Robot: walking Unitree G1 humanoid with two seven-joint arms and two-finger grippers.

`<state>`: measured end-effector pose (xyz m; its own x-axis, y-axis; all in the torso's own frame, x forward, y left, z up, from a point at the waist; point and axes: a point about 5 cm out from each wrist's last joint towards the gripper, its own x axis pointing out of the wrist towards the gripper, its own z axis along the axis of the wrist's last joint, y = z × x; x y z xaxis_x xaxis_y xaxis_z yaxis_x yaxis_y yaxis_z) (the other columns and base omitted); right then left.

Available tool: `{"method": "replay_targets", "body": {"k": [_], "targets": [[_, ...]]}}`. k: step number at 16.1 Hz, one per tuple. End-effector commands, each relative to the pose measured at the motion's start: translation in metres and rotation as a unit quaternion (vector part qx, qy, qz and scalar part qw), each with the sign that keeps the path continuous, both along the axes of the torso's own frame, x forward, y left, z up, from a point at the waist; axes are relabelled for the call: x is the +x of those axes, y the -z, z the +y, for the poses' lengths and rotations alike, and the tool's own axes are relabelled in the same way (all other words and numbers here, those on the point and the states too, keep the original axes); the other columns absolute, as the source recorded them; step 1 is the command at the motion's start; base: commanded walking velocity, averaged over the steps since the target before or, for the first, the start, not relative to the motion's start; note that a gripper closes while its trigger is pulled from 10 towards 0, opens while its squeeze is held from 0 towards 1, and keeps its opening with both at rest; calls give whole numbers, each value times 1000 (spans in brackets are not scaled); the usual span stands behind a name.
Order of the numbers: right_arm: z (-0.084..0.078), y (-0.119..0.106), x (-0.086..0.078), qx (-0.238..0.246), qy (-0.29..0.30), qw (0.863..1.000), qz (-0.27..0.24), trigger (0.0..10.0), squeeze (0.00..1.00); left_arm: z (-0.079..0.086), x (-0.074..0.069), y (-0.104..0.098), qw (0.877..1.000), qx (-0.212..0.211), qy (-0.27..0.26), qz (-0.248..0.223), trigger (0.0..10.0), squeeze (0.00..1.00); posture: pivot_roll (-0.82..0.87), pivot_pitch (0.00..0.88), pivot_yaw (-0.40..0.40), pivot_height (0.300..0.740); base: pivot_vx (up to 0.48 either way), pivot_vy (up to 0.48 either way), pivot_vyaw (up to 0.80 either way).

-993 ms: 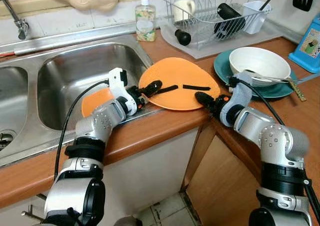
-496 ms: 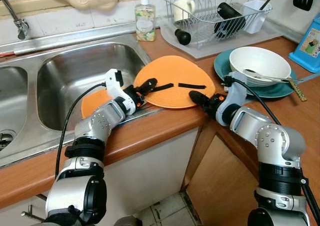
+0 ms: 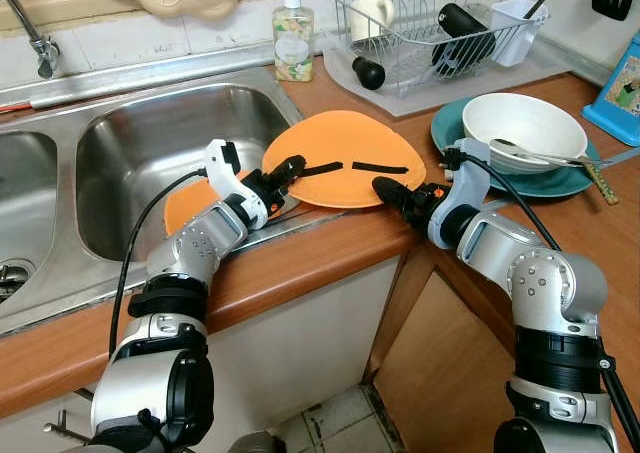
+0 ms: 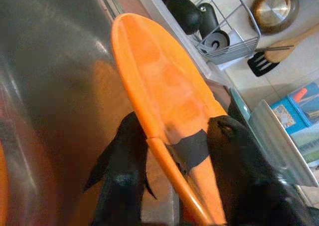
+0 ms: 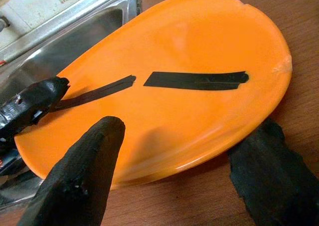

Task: Kitchen organization

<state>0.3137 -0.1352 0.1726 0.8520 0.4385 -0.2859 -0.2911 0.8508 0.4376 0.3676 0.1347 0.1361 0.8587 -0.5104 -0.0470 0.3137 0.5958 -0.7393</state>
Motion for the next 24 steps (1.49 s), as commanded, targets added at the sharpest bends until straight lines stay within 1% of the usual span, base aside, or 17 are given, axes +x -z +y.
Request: {"method": "replay_targets", "body": {"k": [1,6,9,11,13,15,16,19,21,22,23,24], "targets": [[4,-9,-1,7,-13,1000,-26,10000,0,-1,4,-9,1000,-4,-2,-9,0,0,-72,0,72,740,0,0,0],[6,-13,-2,1,-23,999,-40,10000,0,7,6,-17,999,-30,-23,-15,0,0,-69,0,72,740,0,0,0],[8,-19,-4,3,-37,997,-61,10000,0,15,5,-27,998,-48,-32,-28,0,0,-68,0,73,740,0,0,0],[12,-29,-6,10,-57,994,-90,10000,0,30,3,-40,996,-66,-50,-44,0,0,-68,0,73,740,0,0,0],[17,-39,-9,18,-78,990,-117,10000,0,45,0,-50,993,-74,-72,-57,0,0,-68,0,73,740,0,0,0],[22,-44,-13,19,-99,986,-135,10000,0,59,-7,-55,991,-62,-95,-66,0,0,-52,0,68,740,0,0,0],[23,-44,-13,18,-103,985,-137,10000,0,61,-8,-55,991,-58,-99,-67,0,0,-52,0,68,740,0,0,0],[26,-45,-20,1,-127,981,-148,10000,0,94,-19,-56,983,-29,-169,-64,0,0,-52,0,65,740,0,0,0],[28,-42,-24,-29,-147,977,-149,10000,0,117,-23,-51,973,-2,-226,-49,0,0,-52,0,62,740,0,0,0],[29,-41,-26,-50,-161,973,-156,10000,0,126,-25,-48,967,12,-250,-38,0,0,-51,0,60,740,0,0,0],[32,-39,-28,-75,-178,968,-161,10000,0,132,-25,-45,963,28,-268,-29,0,0,-49,0,57,740,0,0,0],[34,-37,-30,-90,-192,964,-161,10000,0,134,-25,-44,960,41,-277,-20,0,0,-48,0,57,740,0,0,0]]}}
